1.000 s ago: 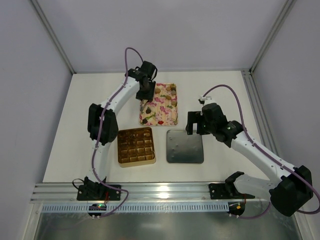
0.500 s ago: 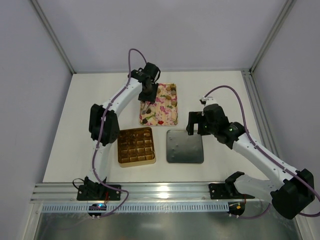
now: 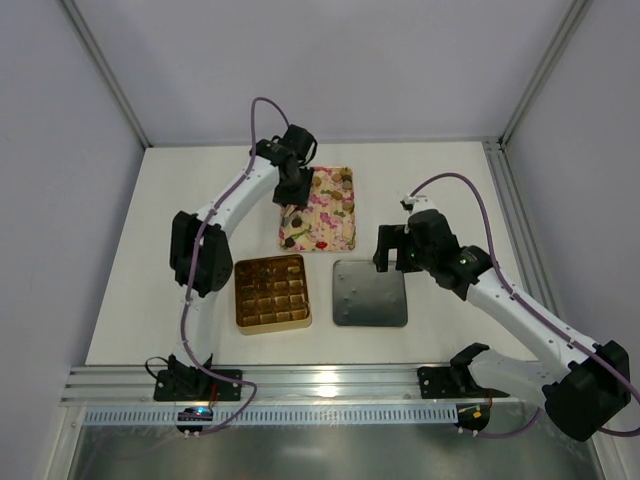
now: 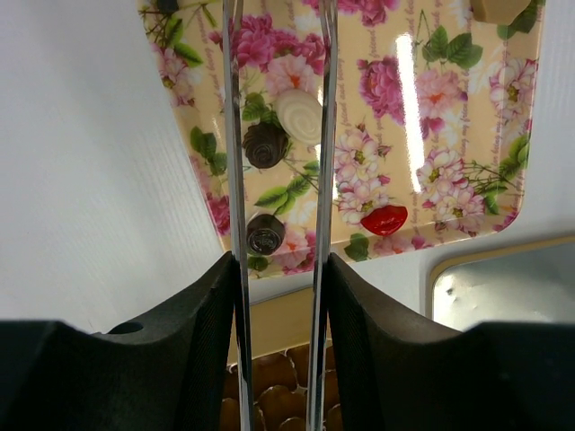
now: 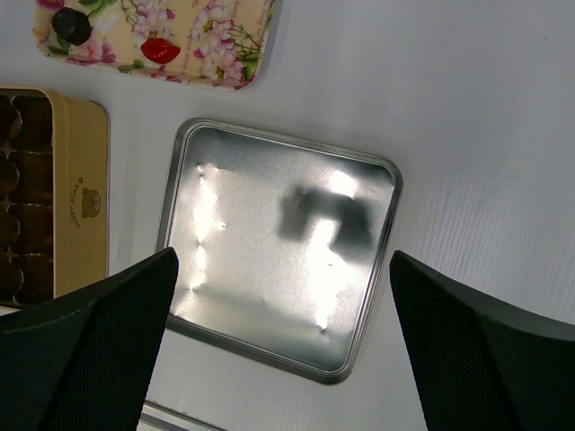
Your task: Pack the chocolate
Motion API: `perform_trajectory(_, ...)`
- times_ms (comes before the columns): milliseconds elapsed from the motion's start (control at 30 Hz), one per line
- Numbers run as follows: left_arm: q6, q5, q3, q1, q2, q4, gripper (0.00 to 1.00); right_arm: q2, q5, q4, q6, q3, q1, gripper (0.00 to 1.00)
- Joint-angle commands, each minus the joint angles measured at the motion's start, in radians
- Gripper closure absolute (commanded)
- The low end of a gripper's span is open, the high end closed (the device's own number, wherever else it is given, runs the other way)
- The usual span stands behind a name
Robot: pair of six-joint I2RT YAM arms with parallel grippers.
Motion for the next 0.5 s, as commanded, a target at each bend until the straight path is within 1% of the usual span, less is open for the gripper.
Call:
perform_trajectory(0, -0.003, -0.001, -0.001, -0.002, -0.073, 0.004, 0.58, -0.029, -0.012, 0.006, 0.015, -0.005, -0.002, 0.00)
perform_trajectory(133, -0.016, -0.050, 0.025, -0.001, -0.070, -0.010, 0.57, -0.037, -0.011, 0.005, 0.019, -0.010, -0.002, 0.00)
perform_trajectory(267, -0.034, -0.065, 0.056, -0.001, -0.045, -0.042, 0.57, -0.041, -0.009, 0.003, 0.019, -0.016, -0.002, 0.00)
perform_trajectory(467, -0.039, -0.035, 0.053, -0.001, -0.033, -0.022, 0.57, -0.049, -0.005, -0.001, 0.018, -0.016, -0.001, 0.00)
